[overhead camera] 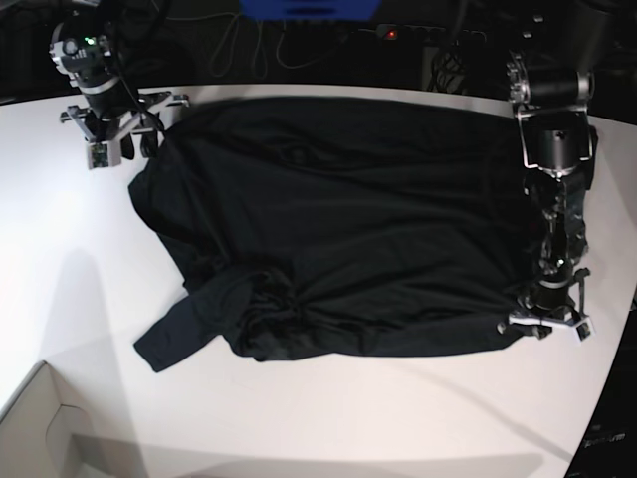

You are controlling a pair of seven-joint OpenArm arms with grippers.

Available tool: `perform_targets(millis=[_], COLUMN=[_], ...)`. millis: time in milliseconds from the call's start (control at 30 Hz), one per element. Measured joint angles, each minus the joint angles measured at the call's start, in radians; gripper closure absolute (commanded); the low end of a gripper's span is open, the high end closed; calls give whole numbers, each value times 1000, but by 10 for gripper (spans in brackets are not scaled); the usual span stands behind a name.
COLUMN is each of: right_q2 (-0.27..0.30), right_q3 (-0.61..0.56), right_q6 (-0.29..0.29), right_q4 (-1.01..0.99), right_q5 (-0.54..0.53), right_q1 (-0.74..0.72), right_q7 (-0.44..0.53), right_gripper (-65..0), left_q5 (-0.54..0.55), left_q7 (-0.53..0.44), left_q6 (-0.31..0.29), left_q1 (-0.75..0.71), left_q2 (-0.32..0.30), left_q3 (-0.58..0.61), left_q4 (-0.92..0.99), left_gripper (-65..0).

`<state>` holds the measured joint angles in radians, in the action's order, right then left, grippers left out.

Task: Layout the t-shirt on the table in an organized manner, then fold the t-shirt properly
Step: 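Reach the left gripper down to the shirt edge and grasp it, then grasp shirt edges with both grippers and pull them apart to smooth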

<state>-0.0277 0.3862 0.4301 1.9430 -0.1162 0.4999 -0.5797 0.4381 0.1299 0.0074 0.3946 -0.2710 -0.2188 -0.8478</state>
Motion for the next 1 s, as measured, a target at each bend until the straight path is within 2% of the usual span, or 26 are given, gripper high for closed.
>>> perform_targets(millis=[533, 700, 767, 900, 1000], right_q2=[0, 0, 0, 0, 0], right_q3=[0, 0, 0, 0, 0], right_q6=[0, 0, 0, 0, 0], right_q4=[0, 0, 2, 3, 3], right_q5=[0, 0, 0, 0, 3], right_q1=[0, -6, -18, -68, -95], right_q7=[0, 4, 5, 9, 3], right_gripper=[-206, -208, -224, -303, -315], left_q5=[0, 3, 4, 5, 6], left_q7=[0, 0, 3, 6, 0], left_q6=[0, -3, 1, -3, -2], left_q1=[-1, -47, -68, -72, -92], left_q2=[0, -9, -10, -15, -35], left_q3=[0, 0, 0, 1, 2], left_q4=[-16, -23, -23, -23, -37], left_gripper=[-2, -7, -45, -195, -226])
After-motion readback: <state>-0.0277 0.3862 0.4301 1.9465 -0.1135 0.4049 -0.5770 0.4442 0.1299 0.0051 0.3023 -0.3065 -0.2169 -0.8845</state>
